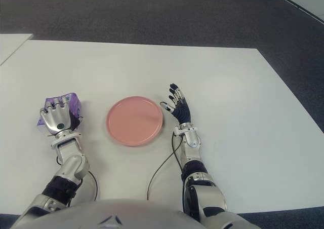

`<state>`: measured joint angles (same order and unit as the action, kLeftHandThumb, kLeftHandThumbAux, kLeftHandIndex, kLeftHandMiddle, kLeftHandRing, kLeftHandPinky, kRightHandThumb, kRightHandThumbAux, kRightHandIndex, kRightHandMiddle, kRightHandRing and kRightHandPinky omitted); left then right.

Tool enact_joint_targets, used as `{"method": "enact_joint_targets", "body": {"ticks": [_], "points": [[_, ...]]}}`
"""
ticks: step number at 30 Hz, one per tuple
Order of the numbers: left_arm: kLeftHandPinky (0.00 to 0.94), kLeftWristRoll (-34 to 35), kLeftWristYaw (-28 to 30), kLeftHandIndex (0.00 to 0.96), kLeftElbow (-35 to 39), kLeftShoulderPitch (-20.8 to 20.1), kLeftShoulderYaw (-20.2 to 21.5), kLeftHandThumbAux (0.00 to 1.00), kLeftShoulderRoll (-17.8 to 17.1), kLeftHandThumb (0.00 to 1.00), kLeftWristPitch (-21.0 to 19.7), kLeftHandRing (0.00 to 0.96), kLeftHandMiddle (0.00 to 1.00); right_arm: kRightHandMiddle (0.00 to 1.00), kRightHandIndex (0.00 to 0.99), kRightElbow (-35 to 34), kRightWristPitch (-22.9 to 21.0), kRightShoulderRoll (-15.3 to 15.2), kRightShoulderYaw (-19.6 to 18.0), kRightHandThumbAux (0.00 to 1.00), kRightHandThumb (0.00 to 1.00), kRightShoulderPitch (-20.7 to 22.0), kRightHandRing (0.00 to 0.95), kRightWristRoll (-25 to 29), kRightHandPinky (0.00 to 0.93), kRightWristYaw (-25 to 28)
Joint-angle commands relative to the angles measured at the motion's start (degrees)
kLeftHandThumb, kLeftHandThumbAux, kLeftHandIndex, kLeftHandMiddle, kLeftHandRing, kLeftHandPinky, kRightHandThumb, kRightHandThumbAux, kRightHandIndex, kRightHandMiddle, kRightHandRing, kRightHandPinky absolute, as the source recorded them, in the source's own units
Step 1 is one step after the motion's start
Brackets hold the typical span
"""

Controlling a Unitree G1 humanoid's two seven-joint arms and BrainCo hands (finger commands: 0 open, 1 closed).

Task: Put the tissue paper into the plate.

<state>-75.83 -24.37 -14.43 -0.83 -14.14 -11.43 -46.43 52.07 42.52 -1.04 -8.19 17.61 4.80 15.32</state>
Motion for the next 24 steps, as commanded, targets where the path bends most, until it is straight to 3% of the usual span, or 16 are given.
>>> {"method": "enact_joint_targets", "body": {"ticks": [1, 4, 10, 15, 23, 24], "points": [[0.497, 6.09, -3.93, 0.33, -5.17, 0.93, 0.58, 0.679, -0.31, 0.998, 4.3, 0.421, 0.359, 0.017, 0.042, 4.43, -0.91, -0.32, -1.37, 0.706, 0.081, -7.35, 0.002, 1.5, 0.044, 0.14], [0.481, 9.56, -8.09, 0.478, -8.69, -0.16, 1.77, 0.678, -0.54, 0.999, 7.48, 0.408, 0.377, 0.017, 0.042, 4.51, -0.95, -0.35, -1.42, 0.706, 0.081, -7.26, 0.002, 1.51, 0.044, 0.17], [0.53, 15.75, -14.79, 0.619, -11.45, -0.55, 3.37, 0.665, -1.89, 1.0, 15.74, 0.459, 0.399, 0.017, 0.042, 4.72, -1.01, -0.41, -1.52, 0.706, 0.081, -7.05, 0.002, 1.52, 0.044, 0.22], [0.546, 20.33, -17.92, 0.681, -13.83, -1.35, 4.6, 0.66, -2.57, 1.0, 21.12, 0.492, 0.405, 0.017, 0.042, 4.84, -1.08, -0.41, -1.7, 0.706, 0.081, -6.9, 0.002, 1.44, 0.044, 0.28], [0.516, 23.13, -20.35, 0.716, -15.78, -2.17, 4.24, 0.663, -3.3, 1.0, 24.05, 0.484, 0.406, 0.017, 0.042, 4.99, -1.14, -0.4, -1.89, 0.706, 0.081, -6.72, 0.002, 1.36, 0.044, 0.35], [0.616, 23.31, -20.49, 0.724, -15.91, -2.24, 4.17, 0.65, -3.36, 1.0, 24.19, 0.5, 0.42, 0.017, 0.042, 4.99, -1.14, -0.4, -1.89, 0.706, 0.081, -6.72, 0.002, 1.35, 0.044, 0.35]]}}
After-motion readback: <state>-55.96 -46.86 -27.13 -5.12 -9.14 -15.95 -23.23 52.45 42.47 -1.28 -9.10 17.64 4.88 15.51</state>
